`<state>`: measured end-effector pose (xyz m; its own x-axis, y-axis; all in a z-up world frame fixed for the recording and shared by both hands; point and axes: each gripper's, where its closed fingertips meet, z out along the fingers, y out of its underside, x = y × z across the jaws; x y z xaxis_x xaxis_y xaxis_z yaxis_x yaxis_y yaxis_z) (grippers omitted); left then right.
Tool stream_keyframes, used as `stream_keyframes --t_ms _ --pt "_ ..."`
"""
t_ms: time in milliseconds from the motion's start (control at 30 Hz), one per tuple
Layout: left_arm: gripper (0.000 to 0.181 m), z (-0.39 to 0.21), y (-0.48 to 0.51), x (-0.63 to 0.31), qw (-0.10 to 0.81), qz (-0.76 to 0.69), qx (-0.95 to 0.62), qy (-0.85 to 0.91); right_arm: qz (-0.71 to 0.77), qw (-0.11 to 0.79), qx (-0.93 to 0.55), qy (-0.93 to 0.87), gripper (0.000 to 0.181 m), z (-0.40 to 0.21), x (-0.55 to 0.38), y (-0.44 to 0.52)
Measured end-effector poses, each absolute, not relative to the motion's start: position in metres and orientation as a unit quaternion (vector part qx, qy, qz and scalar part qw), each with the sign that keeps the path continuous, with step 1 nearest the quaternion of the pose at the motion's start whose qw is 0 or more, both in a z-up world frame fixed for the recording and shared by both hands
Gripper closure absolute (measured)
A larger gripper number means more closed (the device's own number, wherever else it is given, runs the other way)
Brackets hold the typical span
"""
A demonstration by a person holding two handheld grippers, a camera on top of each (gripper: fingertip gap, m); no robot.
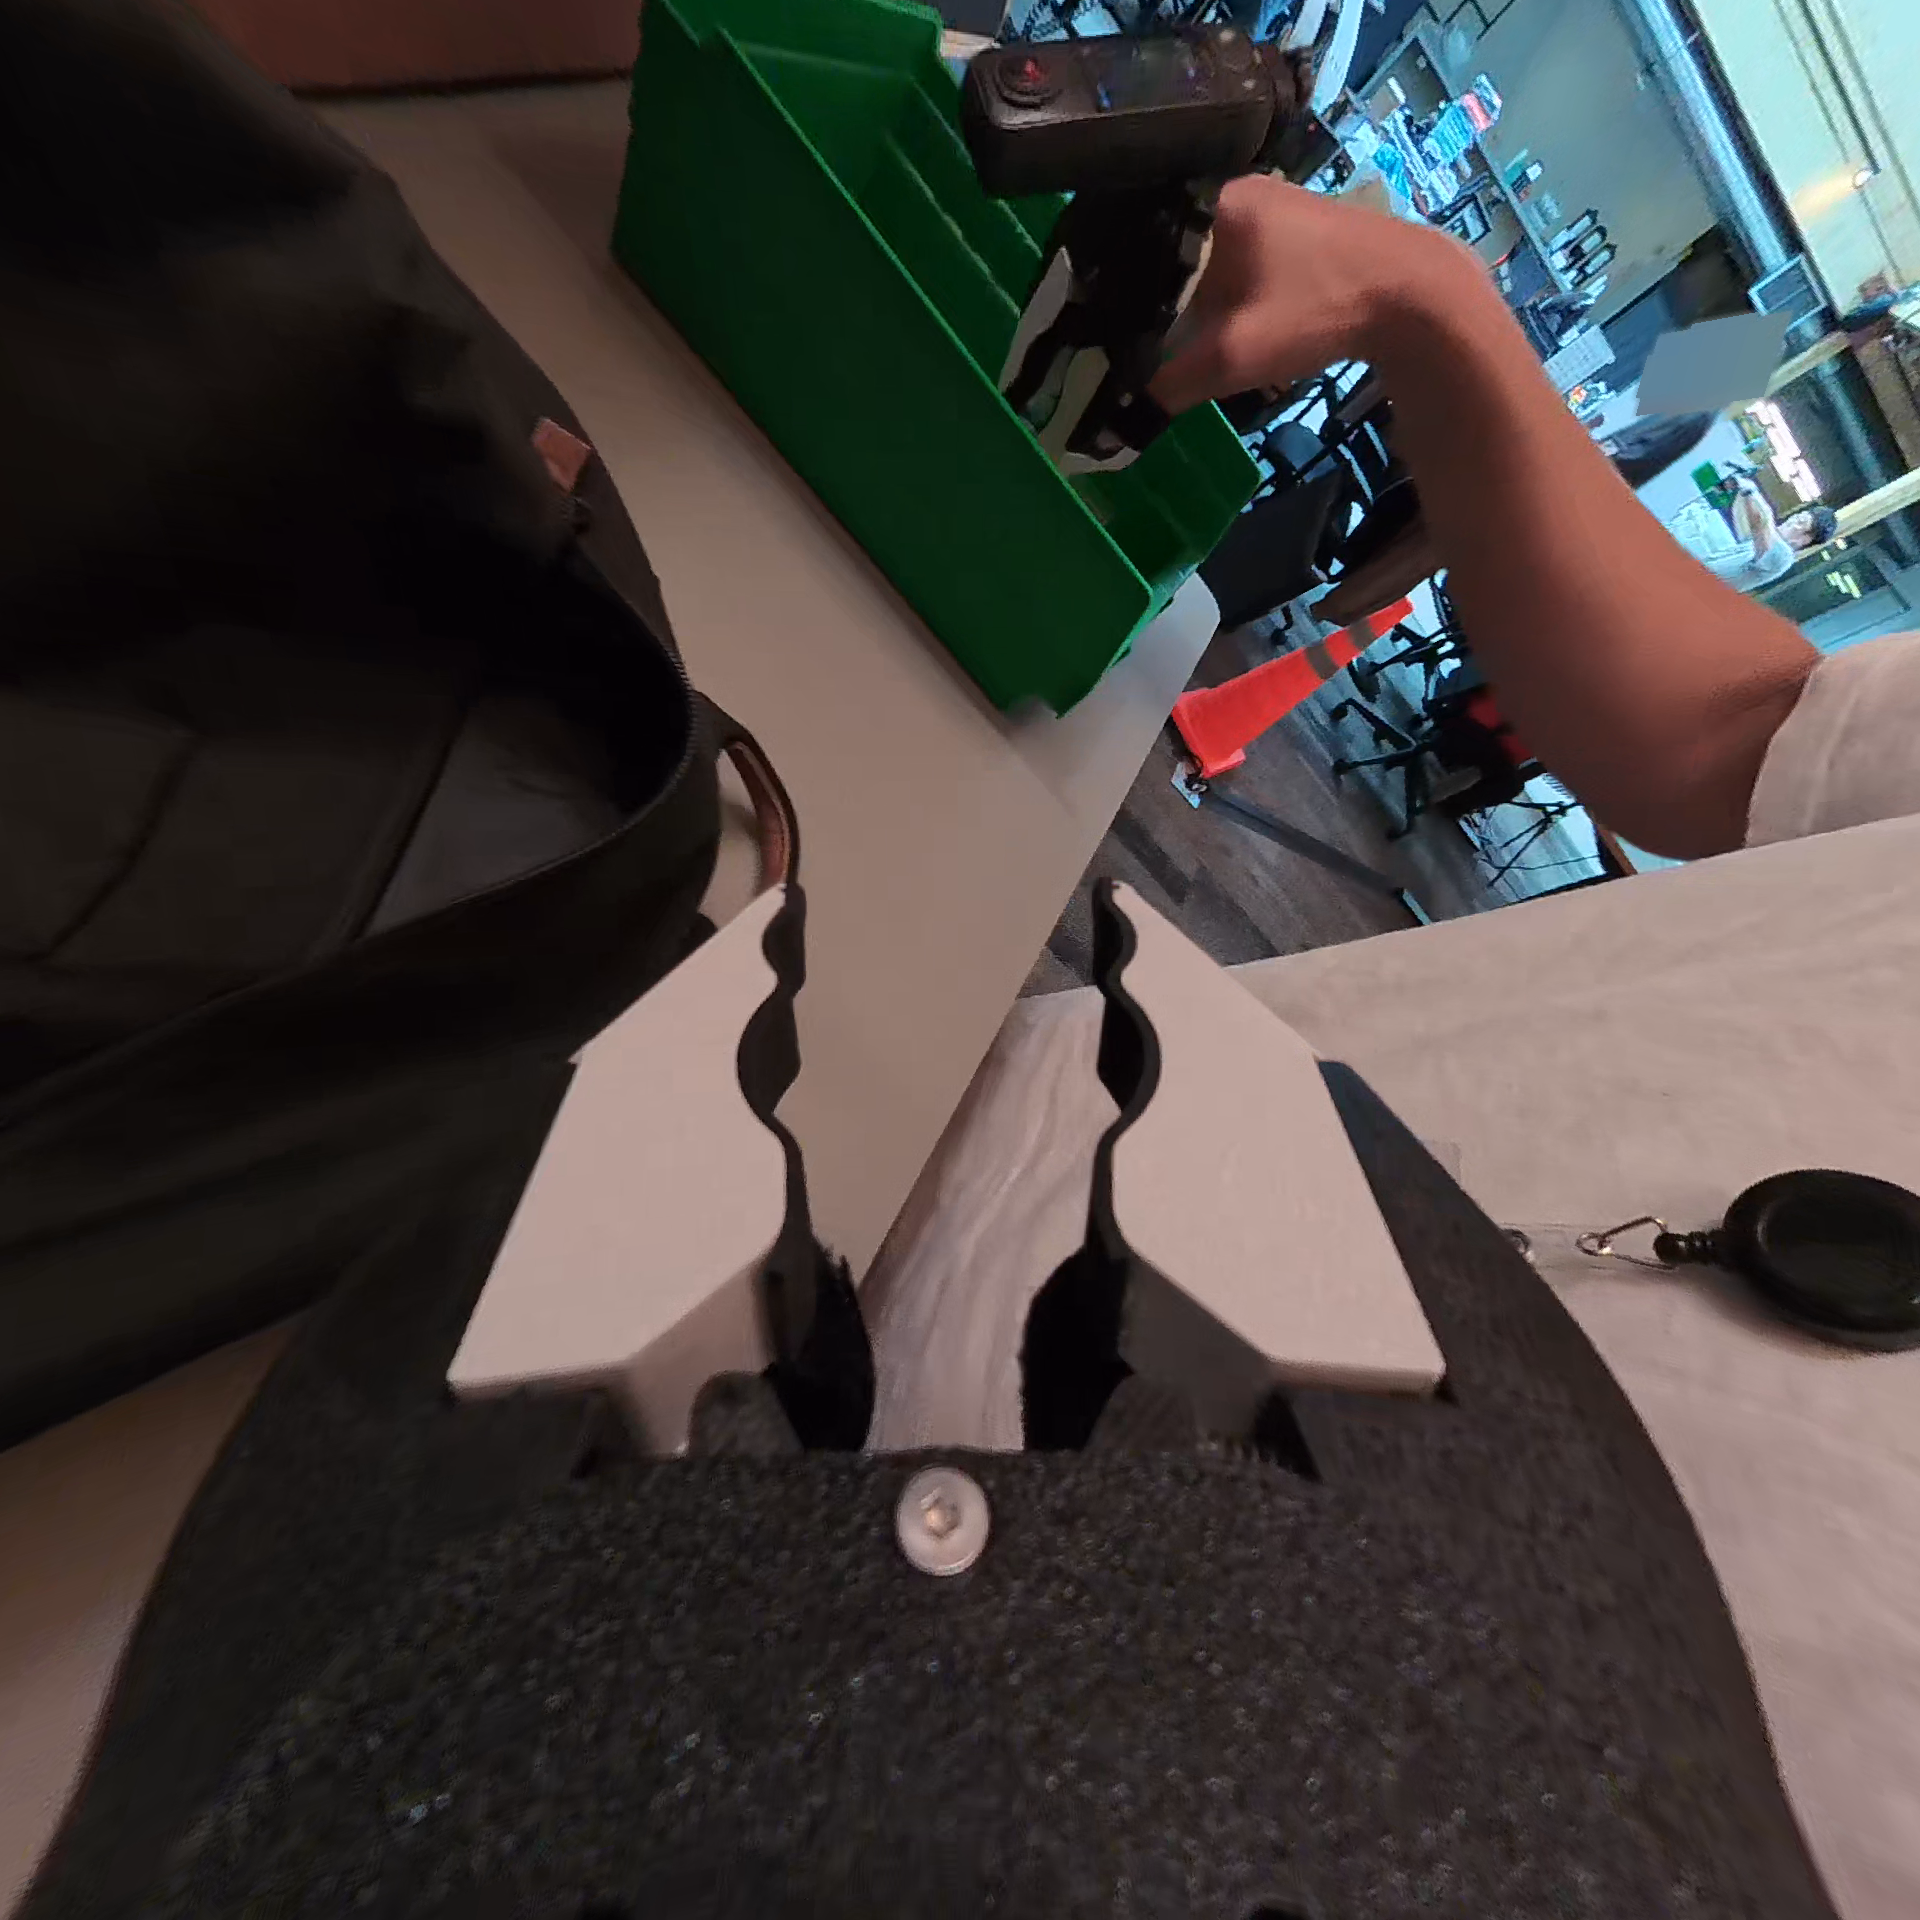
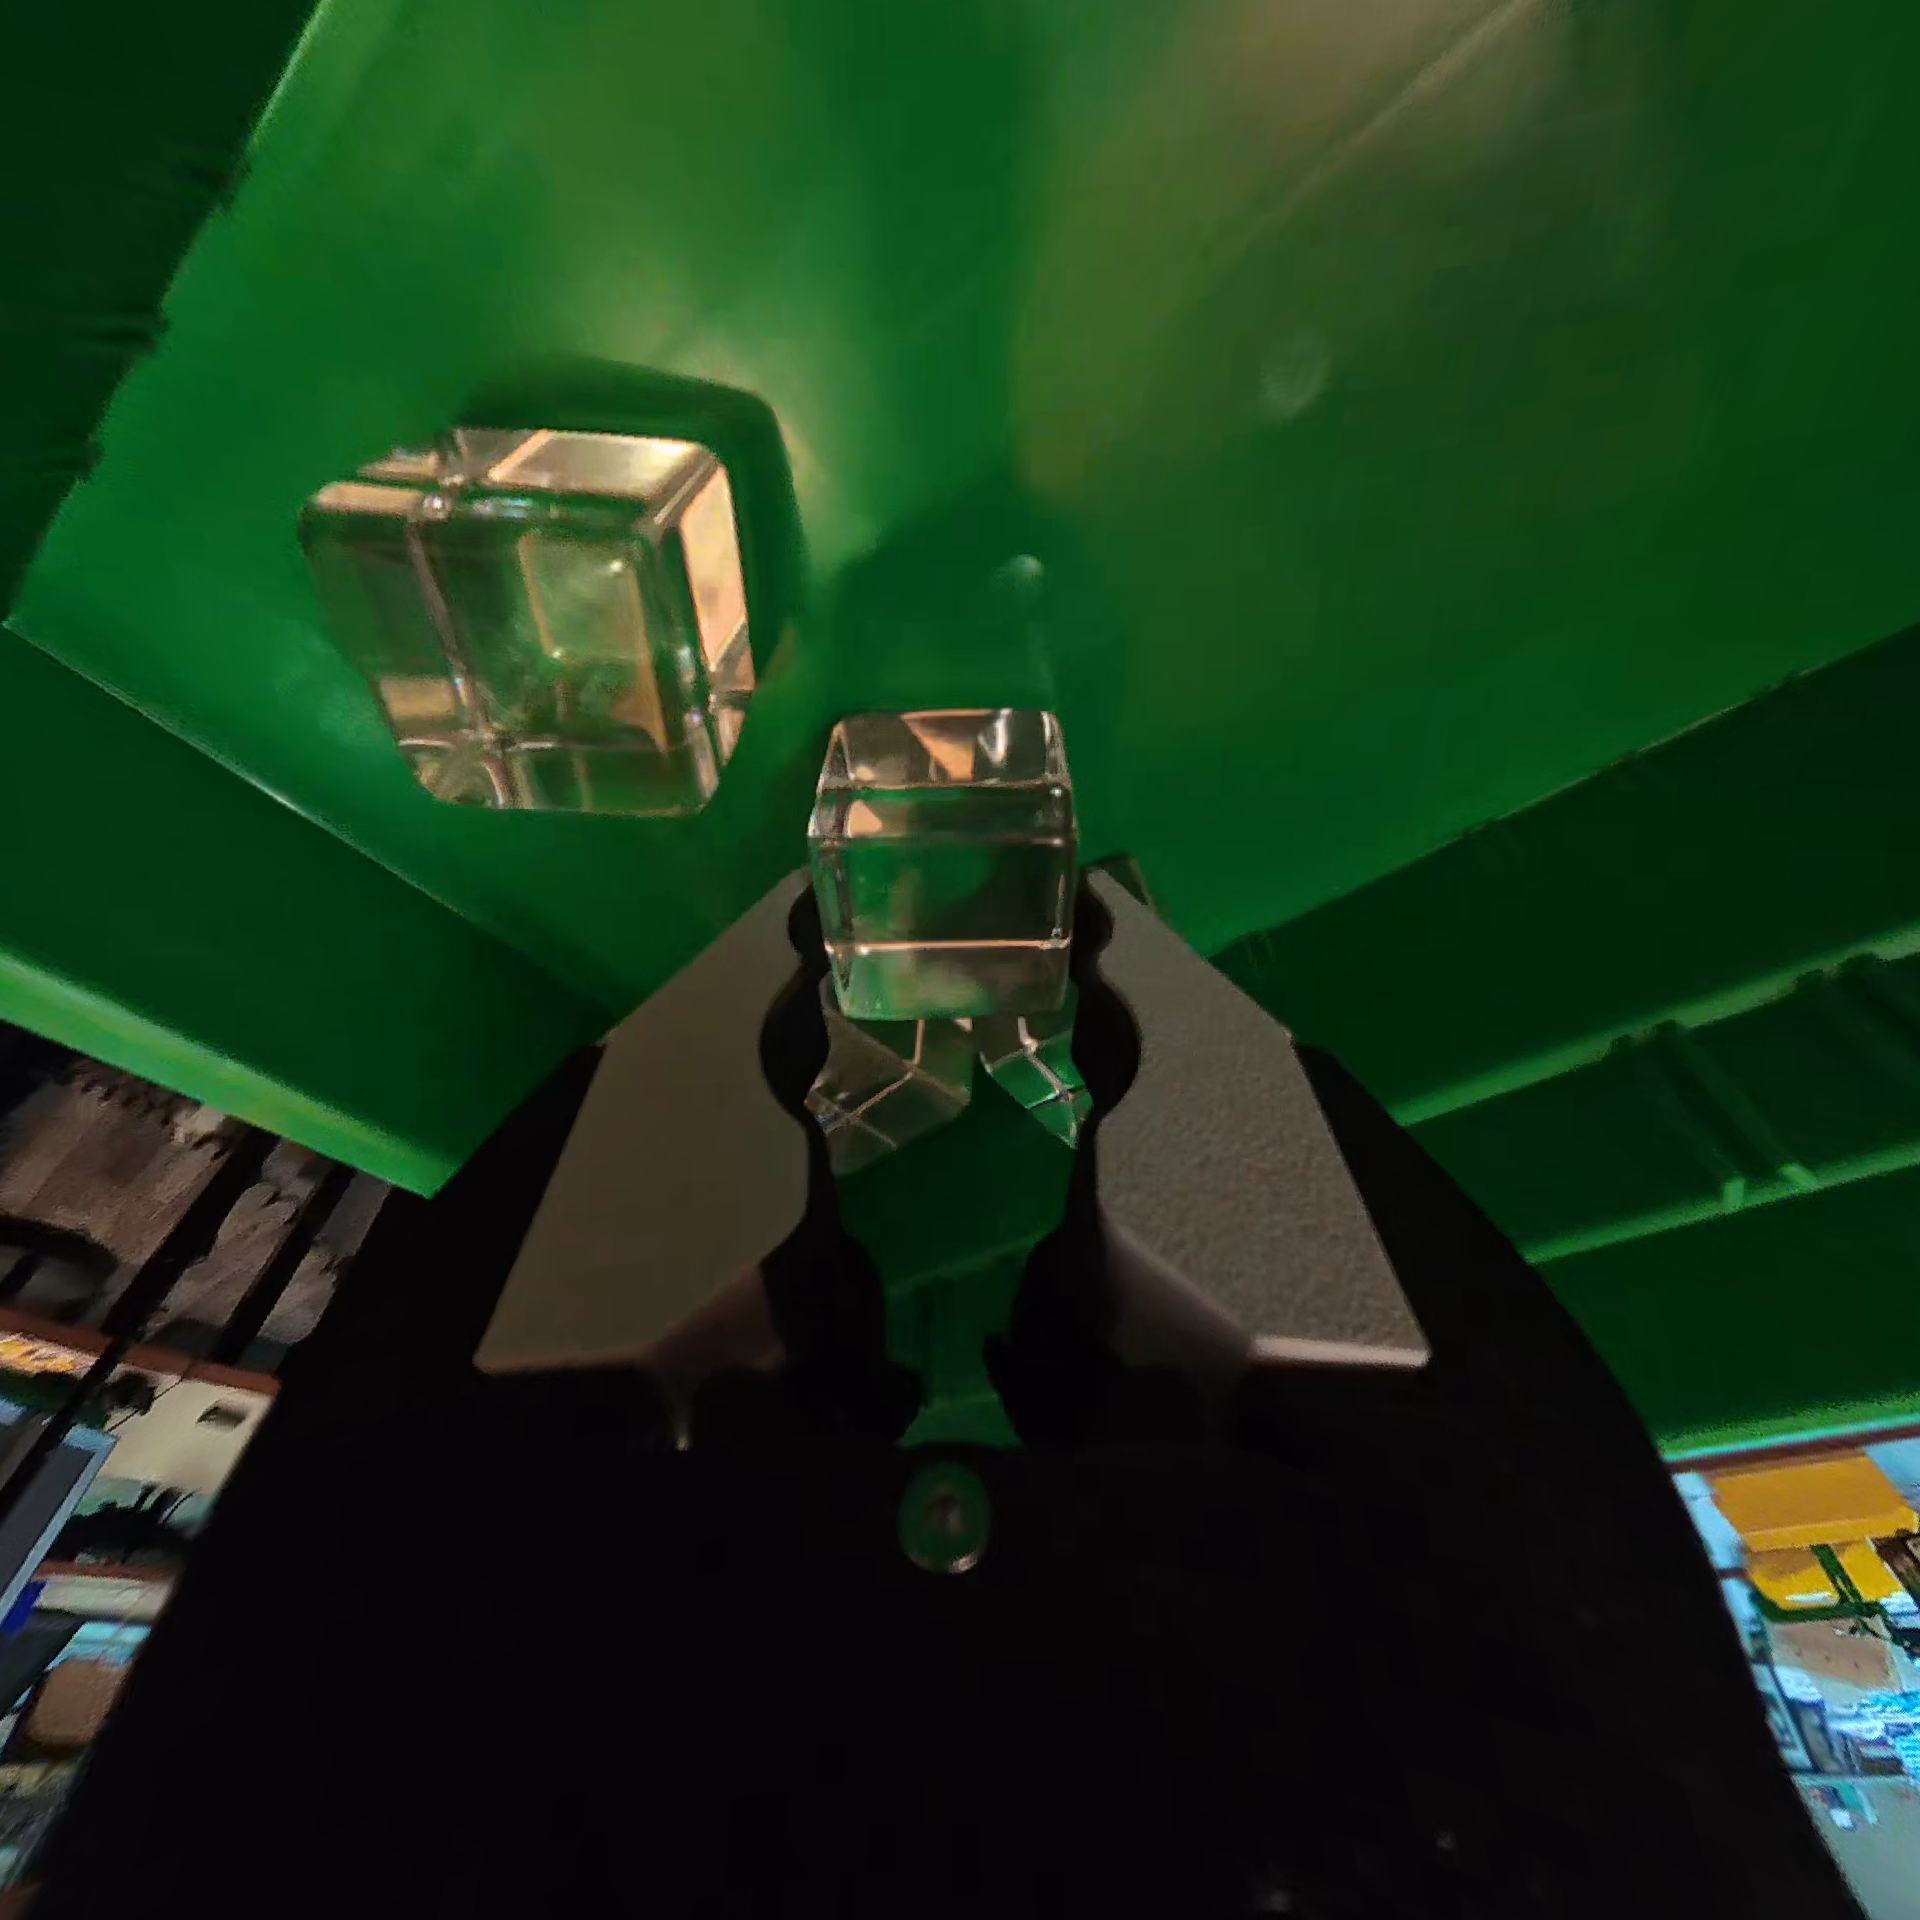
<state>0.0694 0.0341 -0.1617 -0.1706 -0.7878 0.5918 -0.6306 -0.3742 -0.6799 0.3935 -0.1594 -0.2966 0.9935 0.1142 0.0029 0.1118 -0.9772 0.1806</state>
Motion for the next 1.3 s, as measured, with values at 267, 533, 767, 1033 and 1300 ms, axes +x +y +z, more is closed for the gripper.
stream_keyframes --t_ms 267,533,767,1033,1300 --pt "0.125 -0.156 0.034 0.069 0.069 -0.526 -0.639 0.557 -0.006 -0.16 0.985 0.067 0.105 -0.24 0.345 -0.102" --pt "0.125 -0.156 0.054 0.048 0.076 -0.508 -0.645 0.566 0.046 -0.079 0.991 0.099 0.14 -0.288 0.332 -0.12" --pt "0.125 -0.147 0.12 -0.013 0.163 -0.469 -0.689 0.528 0.046 -0.03 0.996 0.074 0.137 -0.287 0.319 -0.162" --pt "0.124 -0.12 0.248 -0.168 0.292 -0.368 -0.759 0.451 0.068 -0.363 0.924 -0.096 0.116 -0.155 0.273 -0.068" --pt "0.124 -0.198 0.376 -0.298 0.198 -0.182 -0.914 0.303 -0.032 -0.568 0.821 -0.039 0.108 -0.135 0.084 0.081"
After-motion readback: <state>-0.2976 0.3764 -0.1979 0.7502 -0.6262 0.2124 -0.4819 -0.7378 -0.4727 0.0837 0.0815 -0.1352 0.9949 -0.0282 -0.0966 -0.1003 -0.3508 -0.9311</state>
